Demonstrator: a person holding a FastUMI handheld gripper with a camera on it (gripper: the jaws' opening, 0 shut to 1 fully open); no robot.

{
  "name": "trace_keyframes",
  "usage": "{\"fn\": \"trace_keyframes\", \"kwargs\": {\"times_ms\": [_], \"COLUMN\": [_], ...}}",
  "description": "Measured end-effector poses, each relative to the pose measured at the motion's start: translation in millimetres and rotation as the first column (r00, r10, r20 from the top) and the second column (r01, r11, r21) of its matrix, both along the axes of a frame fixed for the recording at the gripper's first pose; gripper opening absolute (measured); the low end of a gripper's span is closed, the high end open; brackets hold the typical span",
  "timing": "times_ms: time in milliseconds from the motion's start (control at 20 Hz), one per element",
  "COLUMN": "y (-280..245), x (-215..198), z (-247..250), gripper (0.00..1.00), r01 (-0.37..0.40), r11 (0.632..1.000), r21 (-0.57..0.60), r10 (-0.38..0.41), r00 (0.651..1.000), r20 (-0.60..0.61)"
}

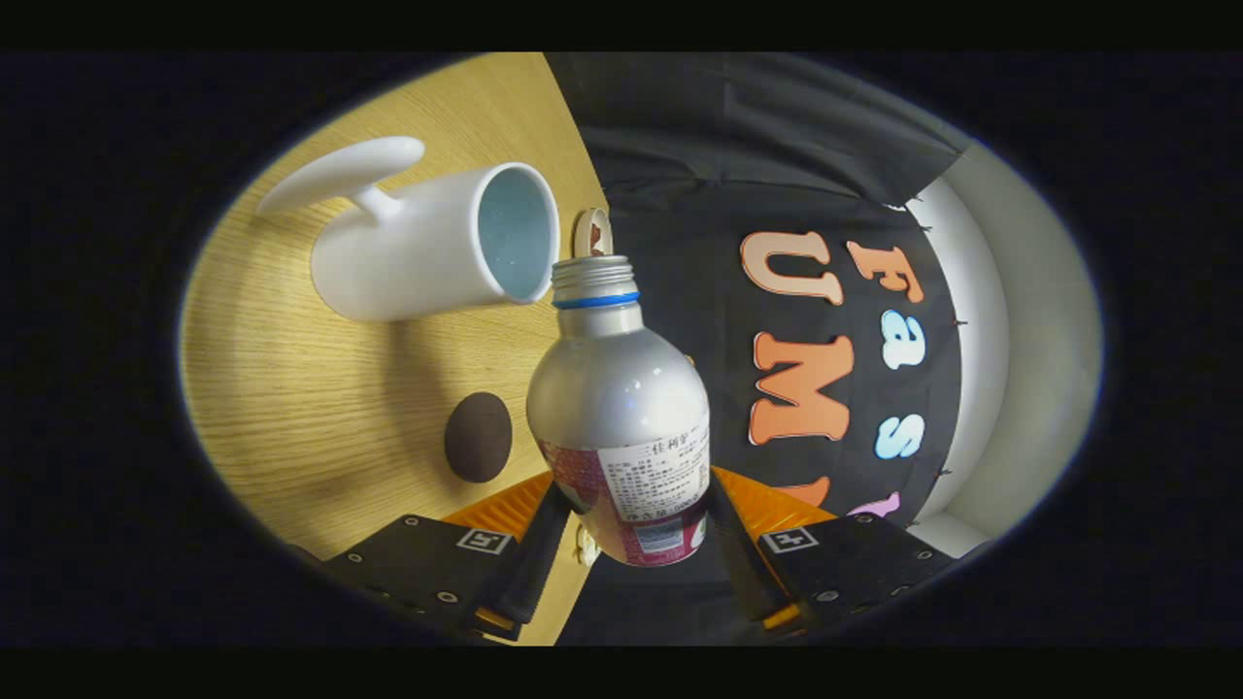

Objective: Take the bottle from table, then pour the juice into the cup, finally place the bottle on the coaster

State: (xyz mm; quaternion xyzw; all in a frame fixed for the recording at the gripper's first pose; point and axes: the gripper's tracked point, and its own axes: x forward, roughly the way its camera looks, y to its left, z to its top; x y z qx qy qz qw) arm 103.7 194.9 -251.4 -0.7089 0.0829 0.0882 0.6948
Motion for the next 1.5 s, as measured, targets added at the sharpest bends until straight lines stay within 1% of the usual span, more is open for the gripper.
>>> {"fn": "trace_keyframes", "kwargs": {"times_ms": [150,450,900,1500], "y": [2,3,5,11], "x": [0,1,10,14], "z": [3,8,27,47], "gripper": [0.78,0.78,0.78,0.78], "r01": [-0.011,-0.022,-0.041,-0.054], "r11": [0.999,0.998,0.994,0.984], "r21": [-0.036,-0.063,-0.099,-0.172], "r10": [0.012,0.024,0.046,0.071], "r00": [1.0,0.999,0.998,0.993], "r20": [0.01,0.021,0.05,0.092]}}
